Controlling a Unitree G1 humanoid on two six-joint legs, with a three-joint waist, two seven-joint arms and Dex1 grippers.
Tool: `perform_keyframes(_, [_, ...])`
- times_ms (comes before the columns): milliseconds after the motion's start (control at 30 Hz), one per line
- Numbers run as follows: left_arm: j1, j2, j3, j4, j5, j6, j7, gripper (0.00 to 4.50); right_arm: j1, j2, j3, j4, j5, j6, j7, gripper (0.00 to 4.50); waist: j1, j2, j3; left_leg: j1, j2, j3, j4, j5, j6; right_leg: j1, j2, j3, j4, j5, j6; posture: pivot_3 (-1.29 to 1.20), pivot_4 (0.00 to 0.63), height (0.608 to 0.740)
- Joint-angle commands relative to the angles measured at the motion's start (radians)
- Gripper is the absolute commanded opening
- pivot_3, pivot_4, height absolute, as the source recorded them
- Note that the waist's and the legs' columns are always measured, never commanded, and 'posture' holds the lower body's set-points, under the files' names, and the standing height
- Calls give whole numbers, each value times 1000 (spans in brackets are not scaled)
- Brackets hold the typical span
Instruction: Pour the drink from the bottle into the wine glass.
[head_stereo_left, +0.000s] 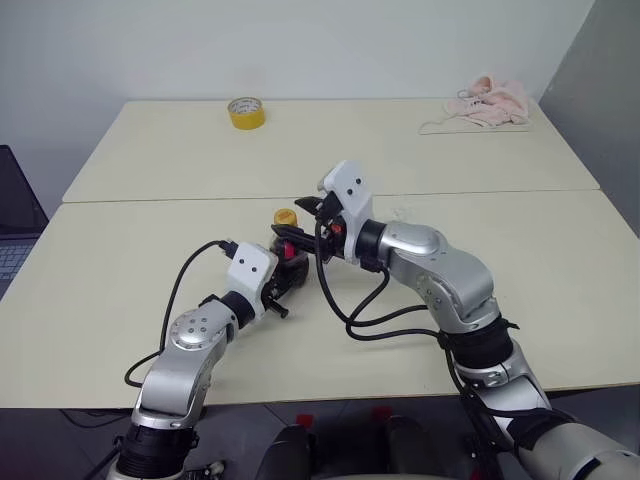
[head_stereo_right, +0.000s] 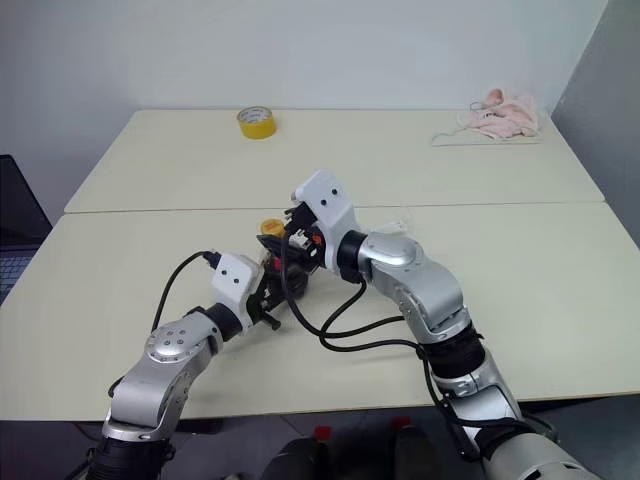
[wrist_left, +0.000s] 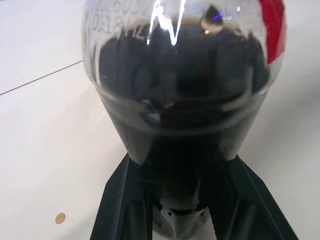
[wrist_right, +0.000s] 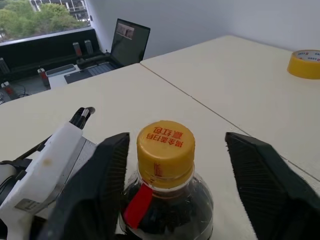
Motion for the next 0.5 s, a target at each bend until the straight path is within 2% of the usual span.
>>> perform_keyframes(33, [-4, -1, 3, -34, 4, -38, 1, 1042, -17, -1, 10, -29, -5, -31, 15, 1864, 0, 0, 0, 0, 0, 0, 0, 0, 0, 0, 0, 0, 0, 0, 0, 0, 150, 740])
perform_keyframes(100, [-5, -1, 3, -33, 4, -39, 1, 1042, -18, 3, 7, -28, -9, -48, 15, 1236, 0, 0, 0, 0, 0, 0, 0, 0, 0, 0, 0, 0, 0, 0, 0, 0, 150, 740])
perform_keyframes(300, [-2, 4, 5, -29, 3, -44, -1, 1026, -15, 3, -12, -16, 5, -131, 70, 1240, 0, 0, 0, 0, 0, 0, 0, 0, 0, 0, 0, 0, 0, 0, 0, 0, 150, 740])
perform_keyframes(500, [3, 7, 8, -26, 1, -48, -3, 1025, 3, 24, -48, 83, 71, -350, 261, 1240, 0, 0, 0, 0, 0, 0, 0, 0, 0, 0, 0, 0, 0, 0, 0, 0, 150, 740])
